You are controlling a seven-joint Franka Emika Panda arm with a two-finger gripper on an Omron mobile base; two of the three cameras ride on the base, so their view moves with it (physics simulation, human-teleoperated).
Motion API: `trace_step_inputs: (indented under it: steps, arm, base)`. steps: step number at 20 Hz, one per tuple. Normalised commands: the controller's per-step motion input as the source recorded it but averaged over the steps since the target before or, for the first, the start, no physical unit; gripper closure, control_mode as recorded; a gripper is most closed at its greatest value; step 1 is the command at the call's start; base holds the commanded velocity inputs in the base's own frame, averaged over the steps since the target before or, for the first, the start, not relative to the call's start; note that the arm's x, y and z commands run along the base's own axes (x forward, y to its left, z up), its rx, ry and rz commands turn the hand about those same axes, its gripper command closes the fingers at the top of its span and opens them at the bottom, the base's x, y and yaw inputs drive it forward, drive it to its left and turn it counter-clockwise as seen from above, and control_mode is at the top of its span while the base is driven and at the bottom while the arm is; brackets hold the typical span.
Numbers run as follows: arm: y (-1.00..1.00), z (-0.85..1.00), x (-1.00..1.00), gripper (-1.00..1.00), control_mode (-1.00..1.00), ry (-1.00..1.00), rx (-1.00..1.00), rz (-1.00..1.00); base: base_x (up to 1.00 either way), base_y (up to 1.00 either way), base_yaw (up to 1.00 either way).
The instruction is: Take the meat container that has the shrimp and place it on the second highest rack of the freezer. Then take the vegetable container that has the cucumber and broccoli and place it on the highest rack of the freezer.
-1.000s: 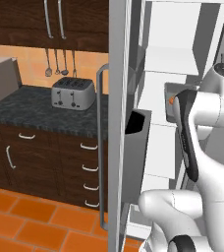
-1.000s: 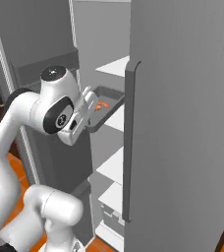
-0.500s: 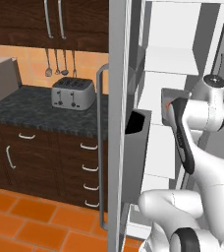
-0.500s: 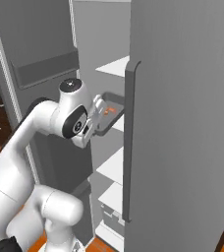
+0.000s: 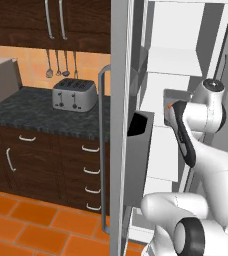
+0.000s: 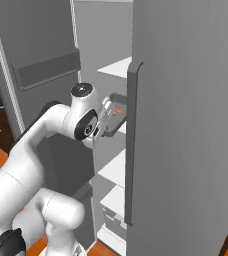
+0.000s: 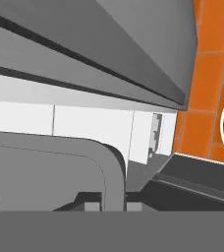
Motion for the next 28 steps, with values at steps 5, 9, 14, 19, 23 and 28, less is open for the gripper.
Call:
trace_step_inputs:
  steps: [5, 9, 14, 19, 23, 28]
  arm:
    - [-0.14, -0.37, 0.28, 1.0, -1.0, 0.0, 0.0, 0.0]
    - [-0.25, -0.26, 0.16, 1.0, -1.0, 0.0, 0.0, 0.0]
    - [-0.05, -0.24, 0.44, 1.0, -1.0, 0.0, 0.0, 0.0]
    - [-0.1, -0.2, 0.46, 1.0, -1.0, 0.07, 0.0, 0.0]
    - [-0.32, -0.06, 0.41, 1.0, -1.0, 0.07, 0.0, 0.04]
    - [-0.15, -0.13, 0.39, 1.0, -1.0, 0.0, 0.0, 0.02]
  base:
    - [0.0, 0.0, 0.0]
    - [0.0, 0.0, 0.0]
    - [0.0, 0.0, 0.0]
    - [0.0, 0.0, 0.0]
    - [0.0, 0.0, 0.0]
    - [0.0, 0.0, 0.0]
